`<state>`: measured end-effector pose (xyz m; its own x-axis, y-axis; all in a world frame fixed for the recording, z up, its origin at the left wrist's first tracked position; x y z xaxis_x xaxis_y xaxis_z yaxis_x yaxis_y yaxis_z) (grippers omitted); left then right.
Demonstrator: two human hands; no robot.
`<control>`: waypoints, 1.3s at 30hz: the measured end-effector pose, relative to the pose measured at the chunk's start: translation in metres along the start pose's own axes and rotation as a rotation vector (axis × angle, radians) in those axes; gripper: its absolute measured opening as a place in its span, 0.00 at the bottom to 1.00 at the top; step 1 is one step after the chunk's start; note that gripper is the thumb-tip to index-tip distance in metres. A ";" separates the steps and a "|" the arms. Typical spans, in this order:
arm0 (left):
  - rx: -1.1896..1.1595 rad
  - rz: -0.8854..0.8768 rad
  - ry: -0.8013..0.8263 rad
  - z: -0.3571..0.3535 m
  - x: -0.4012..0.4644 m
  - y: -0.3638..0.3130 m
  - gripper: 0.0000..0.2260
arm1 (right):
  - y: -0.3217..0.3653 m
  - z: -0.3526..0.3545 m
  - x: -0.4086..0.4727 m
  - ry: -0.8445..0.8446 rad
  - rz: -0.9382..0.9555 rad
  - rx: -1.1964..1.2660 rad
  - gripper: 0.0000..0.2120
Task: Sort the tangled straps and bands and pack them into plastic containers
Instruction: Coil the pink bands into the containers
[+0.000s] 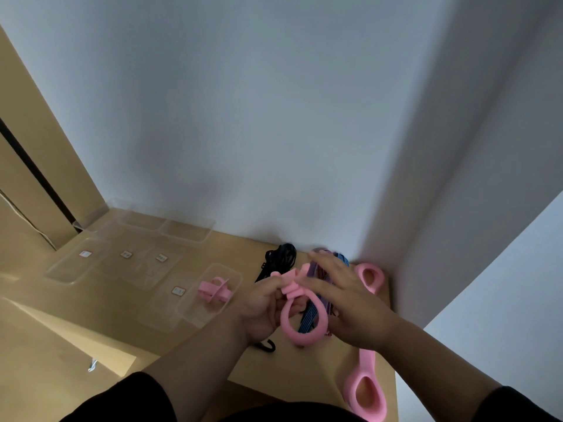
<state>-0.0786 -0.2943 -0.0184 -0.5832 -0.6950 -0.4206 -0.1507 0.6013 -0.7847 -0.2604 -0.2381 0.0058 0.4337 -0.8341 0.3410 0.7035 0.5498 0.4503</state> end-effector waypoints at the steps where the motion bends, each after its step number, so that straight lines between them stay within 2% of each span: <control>1: -0.046 -0.009 -0.010 0.002 0.002 0.000 0.14 | 0.001 -0.002 -0.003 -0.035 0.036 -0.016 0.25; 4: -0.022 -0.023 0.009 0.005 0.000 -0.002 0.14 | 0.003 -0.004 -0.008 -0.146 0.078 0.077 0.11; 7: 0.084 -0.042 0.078 0.004 -0.006 0.000 0.18 | 0.003 0.000 -0.007 -0.208 -0.114 0.274 0.13; 9: 0.145 -0.040 0.067 0.005 -0.010 0.001 0.19 | 0.003 0.005 -0.003 -0.279 -0.280 0.343 0.05; 13: 0.334 -0.062 0.081 0.007 -0.013 -0.001 0.17 | 0.007 0.007 -0.001 -0.334 -0.583 0.656 0.10; 15: 0.460 -0.079 0.082 0.010 -0.012 -0.001 0.13 | 0.009 0.005 0.000 -0.352 -0.639 0.710 0.08; 18: 0.585 -0.084 0.092 0.011 -0.012 -0.002 0.09 | 0.013 0.000 0.002 -0.377 -0.649 0.774 0.06; 21: 0.668 -0.067 0.098 0.013 -0.014 -0.007 0.08 | 0.016 0.000 0.005 -0.350 -0.672 0.855 0.11; 26: 0.822 -0.043 0.156 0.014 -0.020 -0.010 0.08 | 0.013 -0.011 0.007 -0.102 -0.724 0.903 0.17; 29: 0.775 -0.035 0.123 0.017 -0.018 -0.002 0.12 | 0.010 -0.015 0.011 -0.039 -0.767 0.879 0.15; 33: 0.718 -0.071 0.046 0.023 -0.017 0.008 0.13 | 0.012 -0.027 0.013 -0.076 -0.807 0.831 0.03; 36: 0.629 -0.100 -0.069 0.033 -0.019 0.008 0.11 | 0.017 -0.036 0.017 -0.154 -0.795 0.826 0.07; 39: 0.572 -0.122 -0.099 0.042 -0.023 0.008 0.11 | 0.025 -0.042 0.027 -0.070 -0.710 0.679 0.06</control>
<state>-0.0328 -0.2904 -0.0343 -0.5075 -0.7957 -0.3308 0.2582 0.2258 -0.9393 -0.2072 -0.2484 -0.0086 -0.0147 -0.9880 -0.1540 0.3055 -0.1511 0.9401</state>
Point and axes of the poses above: each hand's wrist, its own x-axis towards the middle knuckle, its own z-axis out of the back of the hand, y = z × x, the point moved 2 cm from there along x, towards the middle knuckle, and after that the axes turned 10 degrees about x, right-handed, at the moved point
